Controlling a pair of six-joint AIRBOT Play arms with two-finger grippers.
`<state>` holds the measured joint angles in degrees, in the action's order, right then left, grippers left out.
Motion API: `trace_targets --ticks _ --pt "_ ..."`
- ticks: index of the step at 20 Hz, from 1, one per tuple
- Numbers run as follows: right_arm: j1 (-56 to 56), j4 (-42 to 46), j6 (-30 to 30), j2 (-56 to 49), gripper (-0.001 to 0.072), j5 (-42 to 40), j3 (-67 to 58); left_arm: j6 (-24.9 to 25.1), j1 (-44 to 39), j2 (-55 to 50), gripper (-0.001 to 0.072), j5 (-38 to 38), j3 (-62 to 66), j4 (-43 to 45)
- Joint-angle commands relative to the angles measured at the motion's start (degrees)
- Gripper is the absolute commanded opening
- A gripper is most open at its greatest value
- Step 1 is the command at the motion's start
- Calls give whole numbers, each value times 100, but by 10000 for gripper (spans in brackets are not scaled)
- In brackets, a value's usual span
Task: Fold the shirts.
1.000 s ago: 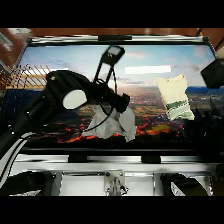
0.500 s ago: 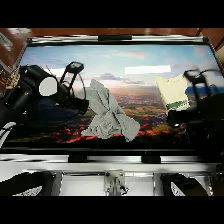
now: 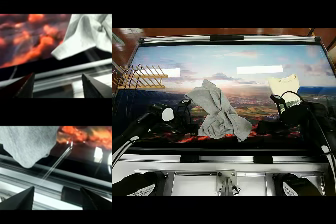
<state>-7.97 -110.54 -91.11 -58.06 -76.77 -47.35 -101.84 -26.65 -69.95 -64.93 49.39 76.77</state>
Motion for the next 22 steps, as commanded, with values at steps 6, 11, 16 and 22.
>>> trace_targets --ticks 6,11,16,22 --pt "-7 -756 -103 -1180 675 599 111 -24 9 -575 652 1445 -313 -984" --pt "-195 -826 -2 -1475 675 1126 111 243 15 -643 33 1351 -243 -1147" --pt "-826 -1316 11 -2052 587 1908 111 581 35 -520 35 1163 201 -1051" --pt "-986 -1075 -737 -1628 60 1421 -501 728 584 -479 35 608 1346 -577"
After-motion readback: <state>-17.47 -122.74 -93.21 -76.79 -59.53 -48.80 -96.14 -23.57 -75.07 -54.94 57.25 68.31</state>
